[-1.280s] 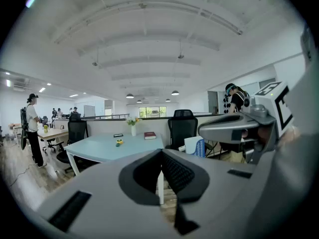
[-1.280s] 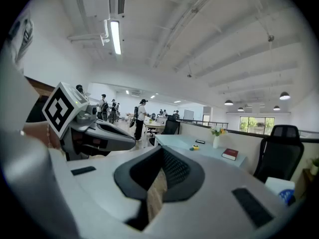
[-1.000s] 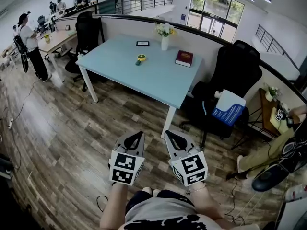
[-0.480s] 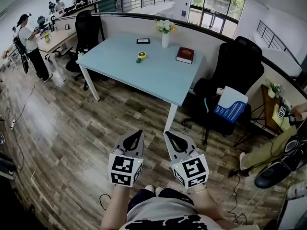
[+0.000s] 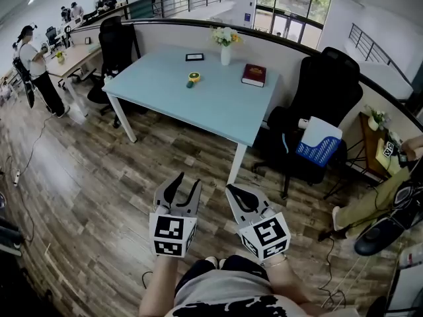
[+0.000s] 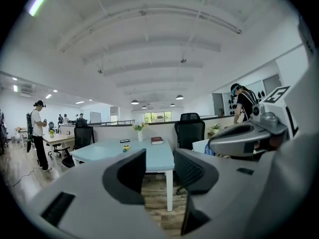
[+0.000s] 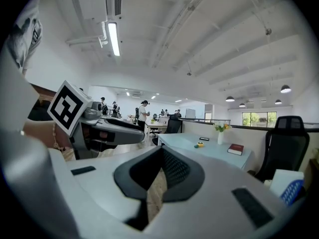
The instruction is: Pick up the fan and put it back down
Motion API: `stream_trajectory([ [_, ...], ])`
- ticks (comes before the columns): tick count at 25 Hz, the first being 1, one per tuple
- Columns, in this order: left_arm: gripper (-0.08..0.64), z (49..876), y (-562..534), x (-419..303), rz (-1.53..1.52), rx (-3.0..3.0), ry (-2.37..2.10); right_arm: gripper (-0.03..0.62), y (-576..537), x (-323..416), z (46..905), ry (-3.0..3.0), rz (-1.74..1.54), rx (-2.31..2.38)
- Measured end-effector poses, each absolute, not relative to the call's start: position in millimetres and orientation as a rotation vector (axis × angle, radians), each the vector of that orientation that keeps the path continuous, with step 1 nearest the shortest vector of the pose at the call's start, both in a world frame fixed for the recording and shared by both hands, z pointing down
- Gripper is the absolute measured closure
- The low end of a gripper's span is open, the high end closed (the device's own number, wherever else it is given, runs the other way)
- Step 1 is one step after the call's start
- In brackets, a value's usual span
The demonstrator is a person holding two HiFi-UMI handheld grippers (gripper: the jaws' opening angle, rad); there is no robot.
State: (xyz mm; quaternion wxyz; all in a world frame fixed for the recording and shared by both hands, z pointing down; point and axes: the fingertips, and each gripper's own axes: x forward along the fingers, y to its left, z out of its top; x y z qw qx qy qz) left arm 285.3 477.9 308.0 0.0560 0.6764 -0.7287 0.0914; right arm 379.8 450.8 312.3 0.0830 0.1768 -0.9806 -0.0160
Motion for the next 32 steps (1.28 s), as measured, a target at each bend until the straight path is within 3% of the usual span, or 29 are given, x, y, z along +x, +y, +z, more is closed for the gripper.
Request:
stream_trajectory([
  [7, 0.228, 293.5, 487.3, 246.6, 0.161, 2.021, -2.303, 0.589, 462.7, 354.4, 315.8, -2.915, -0.087, 0.495],
  [19, 0.227, 317.1, 477.2, 218.7, 0.174, 1.976, -2.275, 0.589, 436.3, 339.9, 326.1, -2.901, -0.045, 0.526],
  [32, 0.227, 322.6, 386.0, 149.9, 0.263, 1.924, -2.33, 0.589, 341.2, 255.7, 325.0, -2.961, -0.023, 0.442],
])
